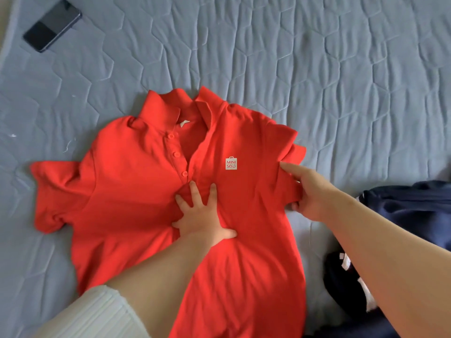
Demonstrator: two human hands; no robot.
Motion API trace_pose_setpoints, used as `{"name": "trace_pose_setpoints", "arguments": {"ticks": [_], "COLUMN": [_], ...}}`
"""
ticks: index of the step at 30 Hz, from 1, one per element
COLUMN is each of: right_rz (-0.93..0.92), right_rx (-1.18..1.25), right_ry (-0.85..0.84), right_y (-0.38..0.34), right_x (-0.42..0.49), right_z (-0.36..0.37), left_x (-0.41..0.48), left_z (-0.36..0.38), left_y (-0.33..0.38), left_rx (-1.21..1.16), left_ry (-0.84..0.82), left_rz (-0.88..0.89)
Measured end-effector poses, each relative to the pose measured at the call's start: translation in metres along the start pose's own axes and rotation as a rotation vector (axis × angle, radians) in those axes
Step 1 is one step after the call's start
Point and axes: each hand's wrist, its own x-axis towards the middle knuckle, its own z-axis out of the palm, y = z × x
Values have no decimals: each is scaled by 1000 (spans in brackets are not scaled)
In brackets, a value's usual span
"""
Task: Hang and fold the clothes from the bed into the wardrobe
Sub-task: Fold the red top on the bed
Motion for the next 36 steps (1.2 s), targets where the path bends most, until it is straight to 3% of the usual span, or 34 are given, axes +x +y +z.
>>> {"name": "trace_pose_setpoints", "arguments": {"ticks": [6, 12, 15, 20, 23, 27, 29, 31, 33, 36], "right_rz": [-163, -195, -309, -549, -573, -410, -246, -55, 47, 95], "right_rx": [129, -149, -158, -309, -402, -143, -52, -2, 200, 379], "right_ry": [-182, -220, 12, 706, 859, 756, 790, 816, 674, 438], "right_y": [-1, 0, 2, -3, 6, 27, 33, 41, 50, 60], "right_x": [-3, -6, -4, -9, -12, -14, -14, -13, -14, -19], "right_z": [0, 6, 9, -13, -33, -37, -33, -26, -18, -18], "left_x": [0, 0, 2, 1, 0, -2, -9, -12, -9, -1], "left_z": [1, 0, 0, -2, -7, -15, -12, -3, 4, 2], "left_y": [2, 2, 2, -2, -5, 2, 9, 14, 18, 19], "left_rx": [6, 19, 36, 26, 9, -93, -27, 42, 71, 35], "left_ry": [24, 42, 48, 22, -22, -42, 153, 340, 270, 31], "left_rz": [12, 4, 16, 20, 15, -42, -6, 141, 284, 339]}}
